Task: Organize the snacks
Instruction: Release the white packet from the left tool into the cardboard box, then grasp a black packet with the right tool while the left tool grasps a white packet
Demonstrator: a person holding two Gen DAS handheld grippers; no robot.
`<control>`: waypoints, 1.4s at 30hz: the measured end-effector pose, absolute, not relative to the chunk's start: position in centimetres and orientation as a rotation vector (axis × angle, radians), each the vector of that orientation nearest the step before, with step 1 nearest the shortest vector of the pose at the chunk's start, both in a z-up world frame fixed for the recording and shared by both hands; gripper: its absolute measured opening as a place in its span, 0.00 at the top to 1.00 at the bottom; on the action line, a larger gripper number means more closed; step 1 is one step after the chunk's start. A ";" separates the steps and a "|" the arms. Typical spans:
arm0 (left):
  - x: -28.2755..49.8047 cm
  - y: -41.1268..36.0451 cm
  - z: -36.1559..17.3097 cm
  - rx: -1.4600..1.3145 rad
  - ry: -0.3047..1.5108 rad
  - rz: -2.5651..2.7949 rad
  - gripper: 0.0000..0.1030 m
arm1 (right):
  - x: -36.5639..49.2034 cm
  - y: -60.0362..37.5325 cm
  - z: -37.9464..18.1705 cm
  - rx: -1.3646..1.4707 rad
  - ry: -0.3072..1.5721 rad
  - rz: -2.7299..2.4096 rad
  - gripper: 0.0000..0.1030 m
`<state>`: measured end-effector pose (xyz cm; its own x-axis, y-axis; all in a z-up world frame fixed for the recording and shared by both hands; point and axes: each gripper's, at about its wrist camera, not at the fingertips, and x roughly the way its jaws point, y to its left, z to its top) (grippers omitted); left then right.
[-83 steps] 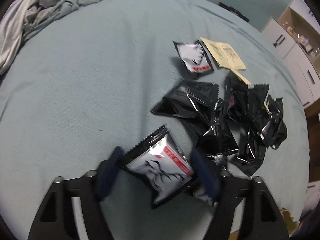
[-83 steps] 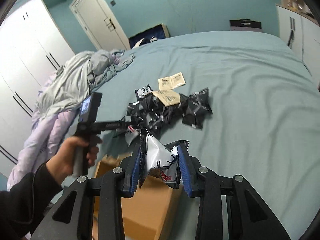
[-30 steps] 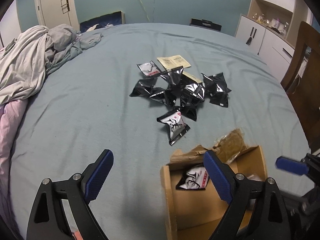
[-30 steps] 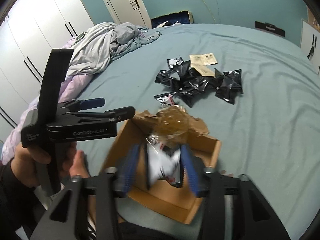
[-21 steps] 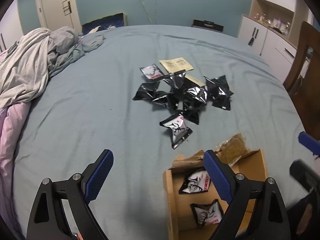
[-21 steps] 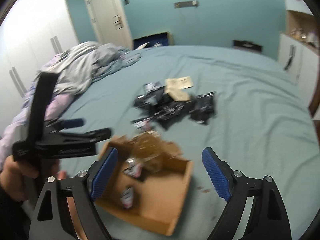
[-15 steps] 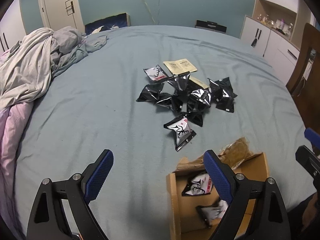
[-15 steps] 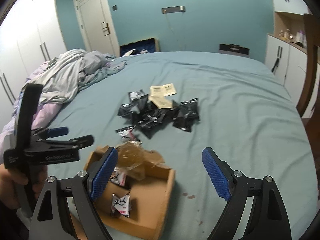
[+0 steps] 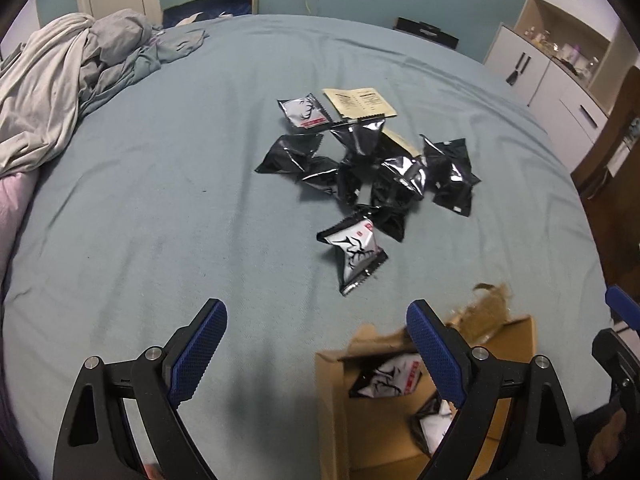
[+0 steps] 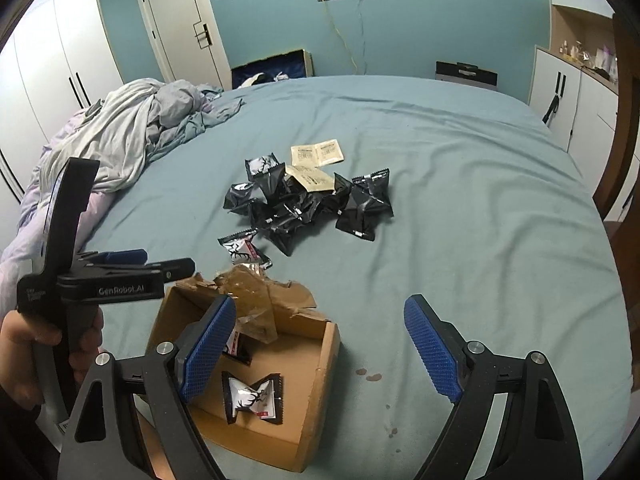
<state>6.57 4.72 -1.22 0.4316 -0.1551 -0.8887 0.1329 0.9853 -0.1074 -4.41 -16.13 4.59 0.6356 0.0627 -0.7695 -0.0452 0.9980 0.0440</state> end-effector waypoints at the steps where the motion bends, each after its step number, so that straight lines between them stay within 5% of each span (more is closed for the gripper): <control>1: 6.8 4.7 -1.3 -0.022 1.112 -0.184 0.10 | -4.1 -16.2 4.4 0.017 0.890 0.059 0.17; 30: 12.0 4.6 -4.3 -0.035 1.124 -0.264 0.10 | 18.9 -19.6 -6.6 0.041 1.166 0.021 0.18; 32: 12.5 4.6 -4.9 -0.049 1.141 -0.287 0.10 | 19.3 -19.3 -7.4 0.017 1.166 0.026 0.24; 35: 13.1 4.7 -5.8 -0.133 1.207 -0.335 0.10 | 19.6 -18.5 -8.2 -0.062 1.159 0.007 0.53; 42: 14.3 4.7 -7.2 -0.211 1.267 -0.385 0.10 | 18.3 -19.2 -5.5 -0.001 1.073 0.035 0.57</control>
